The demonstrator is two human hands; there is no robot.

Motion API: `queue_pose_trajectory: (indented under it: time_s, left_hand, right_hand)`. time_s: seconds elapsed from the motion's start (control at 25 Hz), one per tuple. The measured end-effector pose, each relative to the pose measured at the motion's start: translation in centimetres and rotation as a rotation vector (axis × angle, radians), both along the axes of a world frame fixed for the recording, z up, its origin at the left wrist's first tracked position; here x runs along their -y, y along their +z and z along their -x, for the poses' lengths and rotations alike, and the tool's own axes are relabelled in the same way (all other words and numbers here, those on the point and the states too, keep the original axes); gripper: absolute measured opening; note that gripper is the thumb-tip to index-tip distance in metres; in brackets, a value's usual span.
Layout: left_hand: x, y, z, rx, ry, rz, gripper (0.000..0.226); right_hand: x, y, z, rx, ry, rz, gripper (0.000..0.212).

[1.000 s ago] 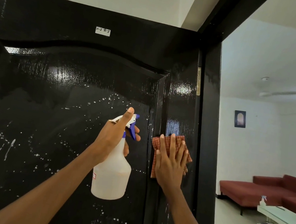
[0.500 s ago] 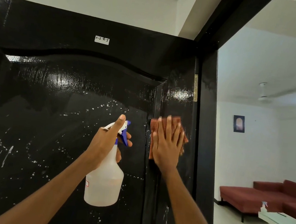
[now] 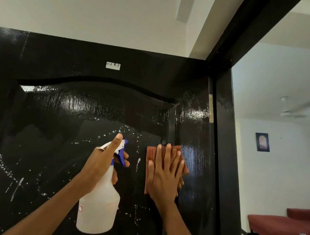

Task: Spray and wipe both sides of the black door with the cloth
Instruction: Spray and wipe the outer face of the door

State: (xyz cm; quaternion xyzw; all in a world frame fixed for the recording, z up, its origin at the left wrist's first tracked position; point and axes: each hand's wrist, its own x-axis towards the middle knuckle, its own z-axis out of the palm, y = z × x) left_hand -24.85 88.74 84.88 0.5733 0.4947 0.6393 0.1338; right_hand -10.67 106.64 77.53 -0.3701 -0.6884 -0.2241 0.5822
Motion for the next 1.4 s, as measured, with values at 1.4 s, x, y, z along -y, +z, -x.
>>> queue_pose_trajectory:
  time_s: [1.4]
  left_hand:
    - [8.8,1.0,12.2,-0.018,0.087,-0.081,0.074]
  right_hand:
    - [4.7,-1.2,10.8,0.974,0.018,-0.452,0.059]
